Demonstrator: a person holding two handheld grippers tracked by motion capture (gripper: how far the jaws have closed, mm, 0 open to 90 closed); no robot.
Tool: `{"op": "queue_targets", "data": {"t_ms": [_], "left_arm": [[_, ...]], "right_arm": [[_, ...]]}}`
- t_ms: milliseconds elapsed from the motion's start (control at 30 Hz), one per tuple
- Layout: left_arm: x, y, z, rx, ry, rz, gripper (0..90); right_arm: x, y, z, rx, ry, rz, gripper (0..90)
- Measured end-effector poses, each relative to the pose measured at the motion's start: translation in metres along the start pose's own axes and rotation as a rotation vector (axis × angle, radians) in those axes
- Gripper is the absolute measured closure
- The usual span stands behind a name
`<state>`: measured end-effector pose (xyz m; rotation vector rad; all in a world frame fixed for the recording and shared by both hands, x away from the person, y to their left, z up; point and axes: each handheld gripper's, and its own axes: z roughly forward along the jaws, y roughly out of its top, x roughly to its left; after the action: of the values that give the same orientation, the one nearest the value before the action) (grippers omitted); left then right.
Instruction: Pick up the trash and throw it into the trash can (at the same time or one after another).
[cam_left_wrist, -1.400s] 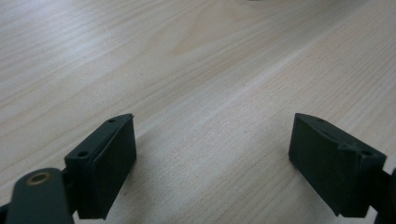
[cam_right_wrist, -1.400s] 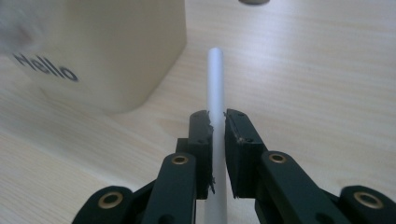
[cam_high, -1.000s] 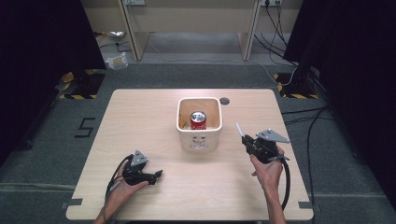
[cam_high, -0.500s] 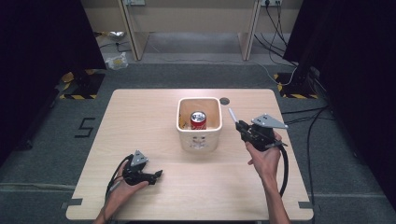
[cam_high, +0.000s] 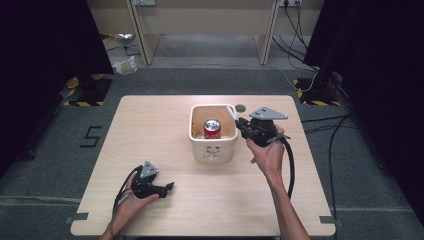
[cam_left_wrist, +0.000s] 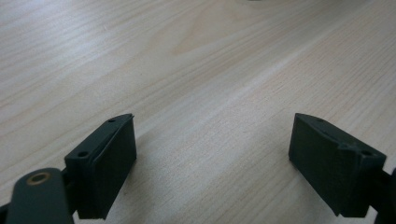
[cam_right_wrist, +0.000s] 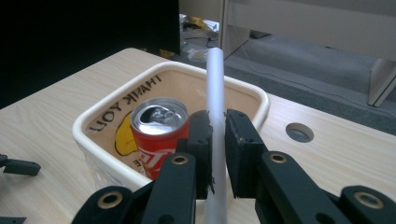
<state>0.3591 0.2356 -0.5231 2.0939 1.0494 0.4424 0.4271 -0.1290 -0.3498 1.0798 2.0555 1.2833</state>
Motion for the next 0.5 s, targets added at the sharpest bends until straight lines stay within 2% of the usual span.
{"op": "queue_targets", "data": {"t_ms": [500], "left_arm": [[0.0, 0.0, 0.0, 0.0, 0.0, 0.0, 14.0]], "right_arm": [[0.008, 0.027, 0.033, 0.038, 0.036, -0.01, 80.9]]}}
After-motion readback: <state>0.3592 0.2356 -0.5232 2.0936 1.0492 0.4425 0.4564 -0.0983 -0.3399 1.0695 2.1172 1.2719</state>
